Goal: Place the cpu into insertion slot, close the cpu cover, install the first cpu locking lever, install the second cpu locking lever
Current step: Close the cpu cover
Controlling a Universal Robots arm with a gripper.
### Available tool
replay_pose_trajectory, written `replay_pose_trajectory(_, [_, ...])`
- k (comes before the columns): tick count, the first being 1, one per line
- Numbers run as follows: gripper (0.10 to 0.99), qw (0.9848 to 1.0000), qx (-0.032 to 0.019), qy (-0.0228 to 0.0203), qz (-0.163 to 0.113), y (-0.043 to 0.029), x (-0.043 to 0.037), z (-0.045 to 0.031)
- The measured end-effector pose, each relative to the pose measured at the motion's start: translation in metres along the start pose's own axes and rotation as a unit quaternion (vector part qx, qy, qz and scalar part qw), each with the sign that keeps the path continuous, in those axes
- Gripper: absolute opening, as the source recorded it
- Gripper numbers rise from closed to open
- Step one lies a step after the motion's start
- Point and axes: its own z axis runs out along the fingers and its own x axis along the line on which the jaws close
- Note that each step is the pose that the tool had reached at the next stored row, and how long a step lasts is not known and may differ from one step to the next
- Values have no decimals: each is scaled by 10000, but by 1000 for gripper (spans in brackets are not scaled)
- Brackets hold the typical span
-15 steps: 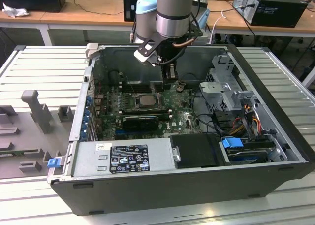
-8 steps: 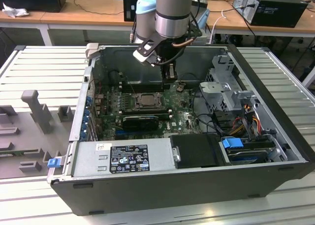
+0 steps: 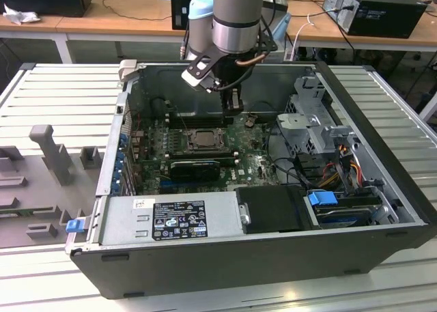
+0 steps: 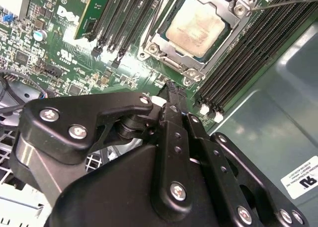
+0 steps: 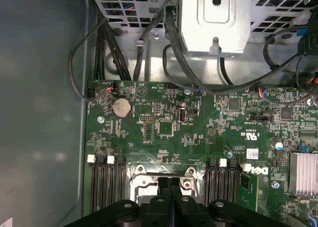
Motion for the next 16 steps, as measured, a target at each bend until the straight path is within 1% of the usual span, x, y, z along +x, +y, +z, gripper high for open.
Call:
replay_pose_trajectory(2, [106,10000,0,0,-2,-32,0,22])
replay_pose_trajectory(4, [106,10000,0,0,-3,-77,1,84])
replay_pose_trajectory(6, [106,10000,0,0,-5,-103,0,122])
replay_pose_trajectory(7, [106,10000,0,0,-7,-139,1,151])
replay_pose_trajectory(8, [106,10000,1,0,-8,-163,1,160])
replay_pose_trajectory(9, [106,10000,5,0,-8,-237,3,163])
replay_pose_trajectory(12, [106,10000,18,1,-7,-333,6,163])
replay_pose_trajectory(16, [106,10000,23,1,-7,-379,8,161])
